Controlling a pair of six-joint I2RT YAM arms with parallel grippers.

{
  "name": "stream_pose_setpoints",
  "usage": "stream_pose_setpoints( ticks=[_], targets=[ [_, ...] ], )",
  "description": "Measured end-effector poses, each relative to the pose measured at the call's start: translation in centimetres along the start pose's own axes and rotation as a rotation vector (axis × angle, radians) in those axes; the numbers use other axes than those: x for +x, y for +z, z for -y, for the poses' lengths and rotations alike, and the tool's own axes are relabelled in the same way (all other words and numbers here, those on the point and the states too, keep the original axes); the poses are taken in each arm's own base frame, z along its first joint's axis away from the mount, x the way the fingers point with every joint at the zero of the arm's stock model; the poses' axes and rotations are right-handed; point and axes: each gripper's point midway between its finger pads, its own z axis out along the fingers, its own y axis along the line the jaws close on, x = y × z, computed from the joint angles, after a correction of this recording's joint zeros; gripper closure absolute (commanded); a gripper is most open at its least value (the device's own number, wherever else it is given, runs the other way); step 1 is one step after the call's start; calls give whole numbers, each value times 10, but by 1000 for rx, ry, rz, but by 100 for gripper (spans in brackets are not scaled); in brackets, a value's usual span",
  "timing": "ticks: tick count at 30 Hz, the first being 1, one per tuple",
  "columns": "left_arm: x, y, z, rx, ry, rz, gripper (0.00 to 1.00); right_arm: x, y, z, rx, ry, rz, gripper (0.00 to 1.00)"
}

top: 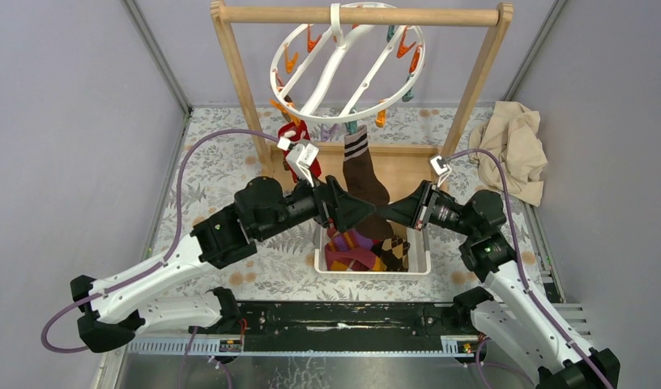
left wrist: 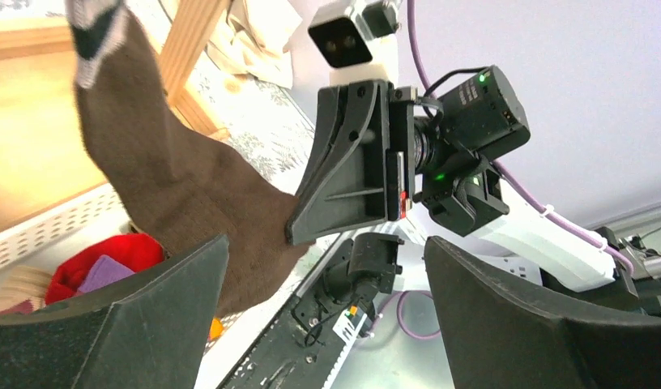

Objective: Remove the socks clipped to the hanger
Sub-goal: Remove the sock from the hanger.

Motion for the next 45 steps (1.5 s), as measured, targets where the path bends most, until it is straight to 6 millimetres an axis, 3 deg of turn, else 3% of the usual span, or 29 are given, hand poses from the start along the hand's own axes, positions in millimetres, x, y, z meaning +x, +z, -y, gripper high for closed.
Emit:
stream_pose_setpoints(
  ticks=[5, 16, 22, 30, 36, 45],
  targets=[
    [-12, -2, -7, -48, 36, 46, 2, 4, -4, 0, 27, 19, -12, 100],
    [-32, 5, -33, -172, 157, 141, 2, -8, -10, -41, -13, -58, 5, 100],
    [-58, 5, -37, -179, 193, 255, 2, -10, -11, -50, -14, -54, -5, 100],
    [-97, 12, -65, -184, 189, 388, 6, -16, -12, -76, -24, -68, -34, 100],
    [-105, 28, -67, -132, 184, 407, 10, -14, -18, -92, -22, -104, -58, 100],
    [-103, 48, -69, -82, 162, 386, 16, -9, -22, -90, 18, -101, -82, 100]
  ],
)
